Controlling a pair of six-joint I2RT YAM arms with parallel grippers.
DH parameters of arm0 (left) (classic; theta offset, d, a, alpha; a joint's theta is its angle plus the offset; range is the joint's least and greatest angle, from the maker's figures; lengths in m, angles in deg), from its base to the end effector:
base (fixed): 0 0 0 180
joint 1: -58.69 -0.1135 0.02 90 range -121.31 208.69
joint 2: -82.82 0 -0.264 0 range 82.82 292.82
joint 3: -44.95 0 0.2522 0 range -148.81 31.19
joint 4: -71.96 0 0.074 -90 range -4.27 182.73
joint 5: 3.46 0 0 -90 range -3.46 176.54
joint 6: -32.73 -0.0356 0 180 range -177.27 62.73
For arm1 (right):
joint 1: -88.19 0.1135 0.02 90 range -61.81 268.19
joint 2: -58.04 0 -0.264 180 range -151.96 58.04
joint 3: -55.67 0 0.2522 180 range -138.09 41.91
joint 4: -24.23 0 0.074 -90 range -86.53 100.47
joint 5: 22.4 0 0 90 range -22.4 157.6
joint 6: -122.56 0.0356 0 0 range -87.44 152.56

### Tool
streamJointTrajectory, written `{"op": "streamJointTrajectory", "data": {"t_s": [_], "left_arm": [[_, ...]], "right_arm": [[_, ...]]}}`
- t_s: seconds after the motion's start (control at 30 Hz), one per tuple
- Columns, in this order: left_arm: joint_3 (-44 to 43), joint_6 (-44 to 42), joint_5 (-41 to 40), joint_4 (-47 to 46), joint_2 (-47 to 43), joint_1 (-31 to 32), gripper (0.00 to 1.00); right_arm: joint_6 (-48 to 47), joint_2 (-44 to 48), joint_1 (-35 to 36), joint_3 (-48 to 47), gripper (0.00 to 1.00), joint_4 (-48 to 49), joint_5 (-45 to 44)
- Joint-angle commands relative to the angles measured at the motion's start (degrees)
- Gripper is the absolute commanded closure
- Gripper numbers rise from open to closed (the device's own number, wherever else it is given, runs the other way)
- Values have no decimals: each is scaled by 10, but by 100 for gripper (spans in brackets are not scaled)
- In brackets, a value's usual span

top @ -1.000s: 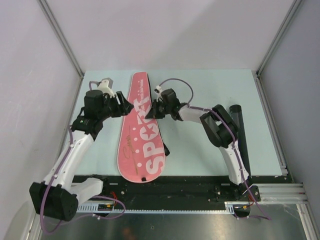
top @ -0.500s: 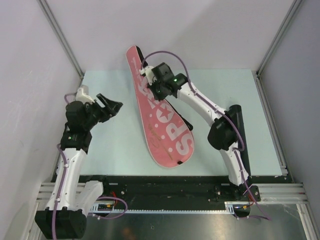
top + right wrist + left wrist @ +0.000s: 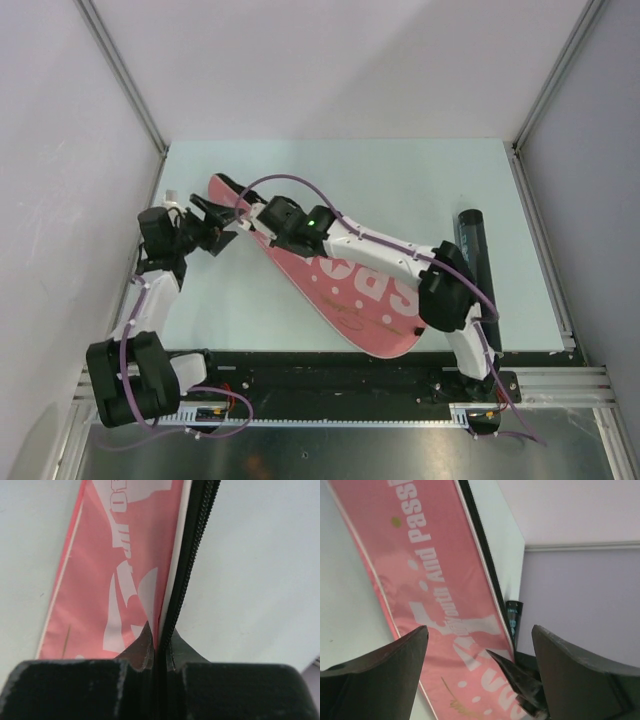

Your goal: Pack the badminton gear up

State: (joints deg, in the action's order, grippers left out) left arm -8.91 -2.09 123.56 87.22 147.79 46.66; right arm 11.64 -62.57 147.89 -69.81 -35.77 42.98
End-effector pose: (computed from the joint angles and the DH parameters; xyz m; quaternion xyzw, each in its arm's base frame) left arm 0.2466 0.0306 0.2586 -0.3066 0.7638 -0.4347 0.3657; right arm 0.2482 0.3953 0.2749 -0.5543 0.7521 -0.0947 0.3437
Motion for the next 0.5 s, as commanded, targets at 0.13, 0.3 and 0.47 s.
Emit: {"op": "streamJointTrajectory", "data": {"t_s": [0.13,0.3,0.47], "left_arm": [[61,-31,110,-257,-42,3,19],[45,-24,62,-233,-78,14,22],[-4,51,69,-183,-59,81,8]], "right_arm": [[-8,163,-52,62,100,25,190],[-75,202,-49,133,100,134,87],[-133,176,-10,141,100,215,-84]]}}
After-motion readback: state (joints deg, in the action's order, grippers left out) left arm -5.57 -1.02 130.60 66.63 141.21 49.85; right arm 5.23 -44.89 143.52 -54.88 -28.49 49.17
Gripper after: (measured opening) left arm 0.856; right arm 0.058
